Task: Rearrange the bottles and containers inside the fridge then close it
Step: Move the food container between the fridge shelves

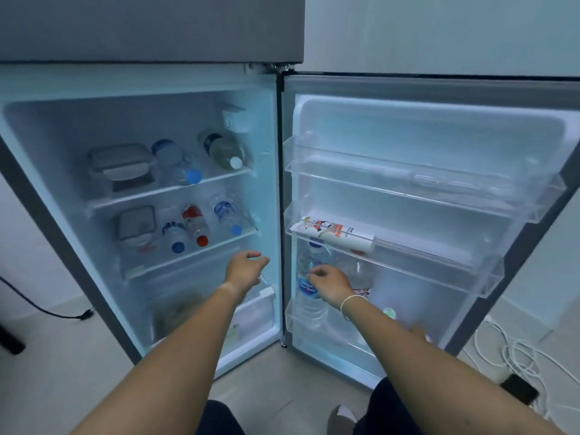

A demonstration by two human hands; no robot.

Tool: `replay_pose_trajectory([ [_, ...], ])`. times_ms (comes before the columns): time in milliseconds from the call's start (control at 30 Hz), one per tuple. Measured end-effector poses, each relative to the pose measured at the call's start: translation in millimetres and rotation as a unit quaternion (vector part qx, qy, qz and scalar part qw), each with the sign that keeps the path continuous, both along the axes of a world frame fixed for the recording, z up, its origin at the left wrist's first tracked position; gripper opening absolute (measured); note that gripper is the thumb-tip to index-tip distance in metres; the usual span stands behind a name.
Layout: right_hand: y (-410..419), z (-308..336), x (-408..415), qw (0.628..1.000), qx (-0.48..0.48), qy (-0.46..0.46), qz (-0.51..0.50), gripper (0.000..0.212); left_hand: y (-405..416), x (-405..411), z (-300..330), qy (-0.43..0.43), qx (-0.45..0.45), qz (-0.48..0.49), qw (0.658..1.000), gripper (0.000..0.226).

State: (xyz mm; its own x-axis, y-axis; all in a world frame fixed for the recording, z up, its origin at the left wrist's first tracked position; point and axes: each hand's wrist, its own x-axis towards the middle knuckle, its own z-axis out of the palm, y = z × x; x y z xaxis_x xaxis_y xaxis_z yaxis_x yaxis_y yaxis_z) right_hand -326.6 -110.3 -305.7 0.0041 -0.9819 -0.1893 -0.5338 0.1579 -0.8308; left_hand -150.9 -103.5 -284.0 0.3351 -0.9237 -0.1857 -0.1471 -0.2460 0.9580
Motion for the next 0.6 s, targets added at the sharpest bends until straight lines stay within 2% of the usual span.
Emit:
replay_pose_trajectory([
  [600, -10, 24, 70, 0.997, -0.024, 0.005, 0.079, 0.034, 25, 73, 29, -0.033, -0.005, 0.068, 0.997, 0.032],
])
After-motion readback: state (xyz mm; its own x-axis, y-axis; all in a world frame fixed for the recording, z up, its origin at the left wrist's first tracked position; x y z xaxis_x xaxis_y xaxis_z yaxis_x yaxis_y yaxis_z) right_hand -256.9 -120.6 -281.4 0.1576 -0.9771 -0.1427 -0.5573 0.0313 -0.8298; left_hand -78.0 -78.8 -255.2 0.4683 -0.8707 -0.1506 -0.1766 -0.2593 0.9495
